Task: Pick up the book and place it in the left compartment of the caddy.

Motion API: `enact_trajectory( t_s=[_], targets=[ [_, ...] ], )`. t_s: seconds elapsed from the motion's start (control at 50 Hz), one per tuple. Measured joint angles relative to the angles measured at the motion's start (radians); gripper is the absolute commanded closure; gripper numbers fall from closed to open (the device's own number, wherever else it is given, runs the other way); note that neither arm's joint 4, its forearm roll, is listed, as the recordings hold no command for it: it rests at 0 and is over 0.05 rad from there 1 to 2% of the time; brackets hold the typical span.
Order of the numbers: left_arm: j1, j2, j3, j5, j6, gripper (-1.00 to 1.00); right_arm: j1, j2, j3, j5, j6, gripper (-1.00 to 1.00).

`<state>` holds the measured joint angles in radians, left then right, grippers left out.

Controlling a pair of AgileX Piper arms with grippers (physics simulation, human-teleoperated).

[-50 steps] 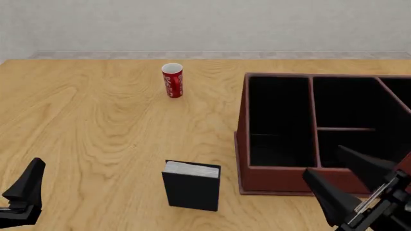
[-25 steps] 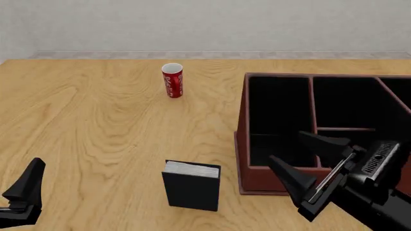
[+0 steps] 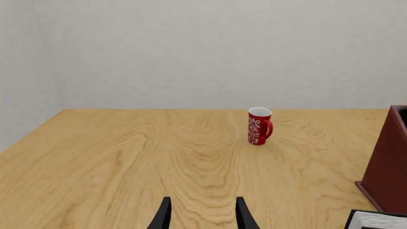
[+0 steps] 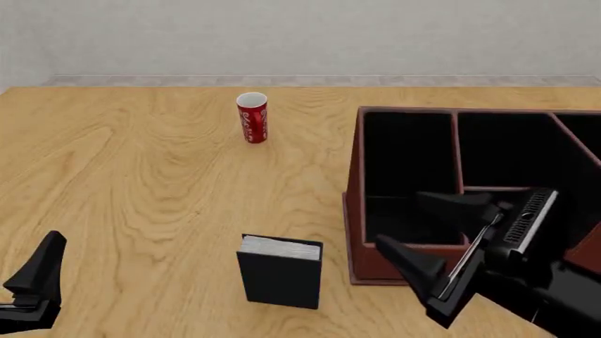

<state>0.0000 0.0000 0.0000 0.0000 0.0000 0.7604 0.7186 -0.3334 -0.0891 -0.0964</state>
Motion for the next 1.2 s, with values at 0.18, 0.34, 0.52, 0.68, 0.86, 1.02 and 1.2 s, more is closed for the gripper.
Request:
enact_trajectory(
  t_s=[0.18,0.34,0.52,0.68,0.86,1.02,1.2],
  targets=[
    [0.0,0.0,0.0,0.0,0.0,-1.0,0.035,0.037,-0.055,0.06,-0.014,-1.0],
    [0.0,0.0,0.0,0.0,0.0,-1.0,0.071,0.103,-0.109,0.095,-0.024,-1.0],
    [0.0,0.0,0.0,0.0,0.0,-1.0,0.108,0.184,-0.167,0.125,-0.03,-1.0],
    [0.0,0.0,0.0,0.0,0.0,-1.0,0.136,0.247,-0.202,0.139,-0.034,-1.0],
    [0.0,0.0,0.0,0.0,0.0,-1.0,0.155,0.307,-0.233,0.157,-0.045,-1.0],
    [0.0,0.0,0.0,0.0,0.0,-1.0,0.164,0.353,-0.267,0.183,-0.06,-1.0],
    [0.0,0.0,0.0,0.0,0.0,-1.0,0.169,0.398,-0.297,0.207,-0.08,-1.0]
  ],
)
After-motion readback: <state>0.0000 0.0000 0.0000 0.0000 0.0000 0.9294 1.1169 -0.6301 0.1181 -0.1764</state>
